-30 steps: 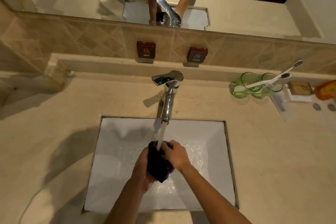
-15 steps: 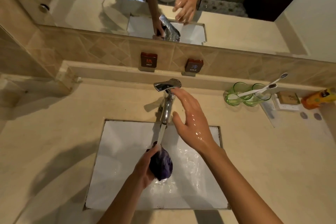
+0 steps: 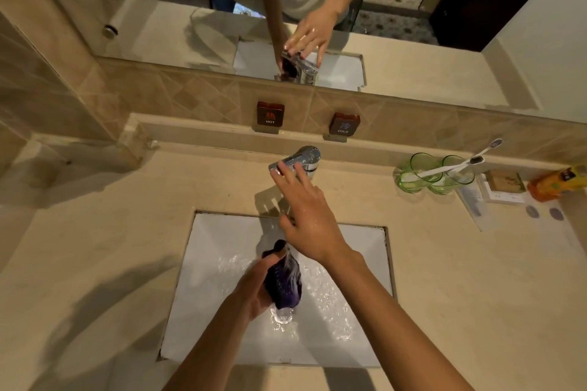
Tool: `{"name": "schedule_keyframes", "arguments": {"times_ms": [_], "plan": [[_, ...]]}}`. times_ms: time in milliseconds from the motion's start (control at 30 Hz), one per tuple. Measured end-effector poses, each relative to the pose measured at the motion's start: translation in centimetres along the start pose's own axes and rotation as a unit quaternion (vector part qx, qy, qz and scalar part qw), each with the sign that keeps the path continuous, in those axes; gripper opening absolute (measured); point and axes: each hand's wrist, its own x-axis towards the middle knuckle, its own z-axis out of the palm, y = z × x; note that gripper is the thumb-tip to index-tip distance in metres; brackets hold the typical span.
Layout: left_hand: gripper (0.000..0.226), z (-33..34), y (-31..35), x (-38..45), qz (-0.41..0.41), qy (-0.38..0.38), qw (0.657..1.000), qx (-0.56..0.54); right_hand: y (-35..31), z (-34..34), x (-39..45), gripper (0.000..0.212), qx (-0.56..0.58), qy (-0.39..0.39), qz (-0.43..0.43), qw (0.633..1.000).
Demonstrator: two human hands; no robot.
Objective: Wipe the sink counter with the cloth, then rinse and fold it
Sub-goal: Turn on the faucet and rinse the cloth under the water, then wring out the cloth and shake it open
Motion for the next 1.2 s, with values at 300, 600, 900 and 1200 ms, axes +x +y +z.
{"name": "schedule_keyframes", "arguments": {"times_ms": [300, 600, 900, 1200], "plan": [[0.061, 0.4, 2.1, -2.8, 0.007, -0.035, 0.999, 0.022, 3.1, 1.0, -6.2, 0.029, 0.281, 0.141, 0.286, 0.905], [0.077, 0.4, 2.3, -5.1, -0.008, -0.092, 0.995, -0.038, 2.8, 8.0, -12.1, 0.033, 0.544, -0.055, 0.471, 0.692], [0.077, -1.5, 2.4, -7.6, 0.052, -0.103, 0.993, 0.026, 3.6, 7.4, -12.3, 0.020, 0.495, 0.051, 0.420, 0.759], [0.047, -3.5, 3.6, -10.8, 0.078, -0.059, 0.970, 0.222, 0.1, 3.0, -12.0, 0.006, 0.346, 0.065, 0.226, 0.908]]}}
